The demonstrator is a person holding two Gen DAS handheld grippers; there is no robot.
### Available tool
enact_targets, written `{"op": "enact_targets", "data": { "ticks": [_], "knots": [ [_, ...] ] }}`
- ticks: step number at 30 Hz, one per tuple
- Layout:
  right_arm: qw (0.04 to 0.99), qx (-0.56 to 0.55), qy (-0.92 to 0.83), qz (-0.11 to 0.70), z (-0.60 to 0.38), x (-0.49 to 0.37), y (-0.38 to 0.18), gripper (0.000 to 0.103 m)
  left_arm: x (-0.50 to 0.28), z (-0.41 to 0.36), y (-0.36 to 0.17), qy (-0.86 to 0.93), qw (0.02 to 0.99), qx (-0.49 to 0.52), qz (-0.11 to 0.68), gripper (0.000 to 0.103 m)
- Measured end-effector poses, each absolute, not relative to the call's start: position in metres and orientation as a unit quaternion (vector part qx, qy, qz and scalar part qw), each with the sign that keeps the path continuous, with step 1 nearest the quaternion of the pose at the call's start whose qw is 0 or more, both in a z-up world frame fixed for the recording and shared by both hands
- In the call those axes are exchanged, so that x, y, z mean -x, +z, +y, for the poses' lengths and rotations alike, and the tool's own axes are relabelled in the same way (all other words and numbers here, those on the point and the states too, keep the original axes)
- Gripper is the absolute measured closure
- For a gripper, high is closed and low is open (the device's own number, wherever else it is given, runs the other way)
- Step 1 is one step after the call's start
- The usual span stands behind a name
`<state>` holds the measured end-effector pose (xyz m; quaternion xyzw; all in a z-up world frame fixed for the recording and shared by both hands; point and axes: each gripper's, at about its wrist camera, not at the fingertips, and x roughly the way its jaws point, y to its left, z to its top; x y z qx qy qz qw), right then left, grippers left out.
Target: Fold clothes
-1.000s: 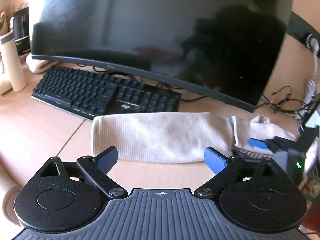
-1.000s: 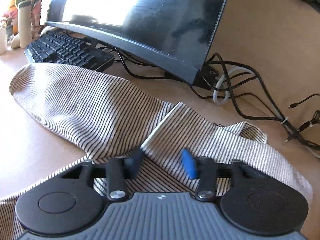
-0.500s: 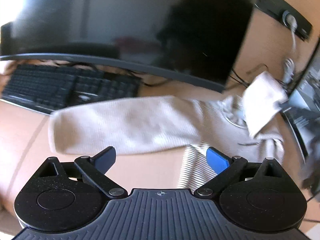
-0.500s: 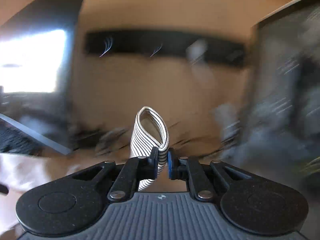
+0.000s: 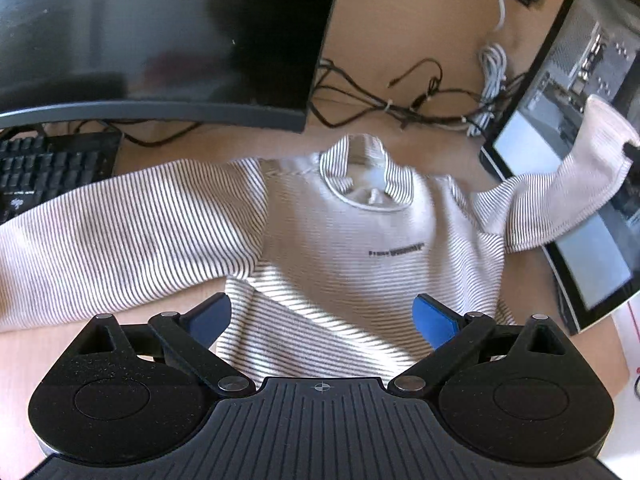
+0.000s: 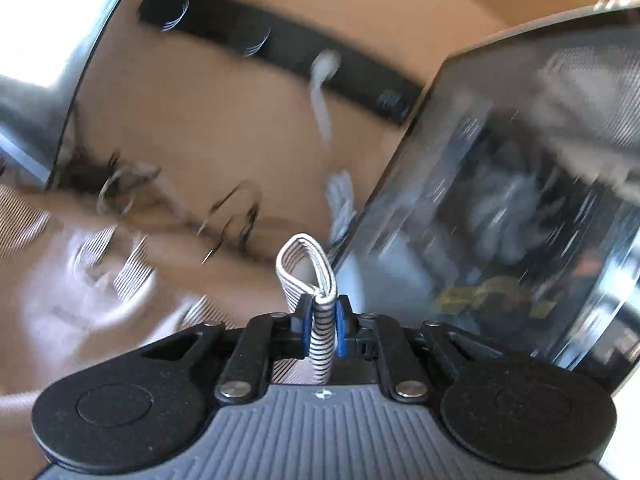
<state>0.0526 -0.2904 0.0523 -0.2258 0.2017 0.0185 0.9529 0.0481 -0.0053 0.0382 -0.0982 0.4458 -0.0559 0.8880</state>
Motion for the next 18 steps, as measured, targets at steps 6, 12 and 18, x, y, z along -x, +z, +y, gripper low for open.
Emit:
{"op": "enact_targets", "data": {
  "ticks": [6,12,18],
  "knots": [
    [0.954,0.149,0.072,0.251,-0.282,-0.03,0.033,0.064,-0.041,-0.004,0.028,-0.045,0.879,0.087,0.467,0.003],
    [0.924,-0.041,0.124,0.36,-0.278,-0.014,0.005,0.06,-0.019,-0.002,0.022,-0.053,0.874,0.095,0.473,0.003],
    [0.91,-0.016,0.117,0.398,-0.259,0.025,-0.013,0.049,0.015,-0.007,0.017,-0.097,0.873,0.073,0.472,0.003]
  ]
}}
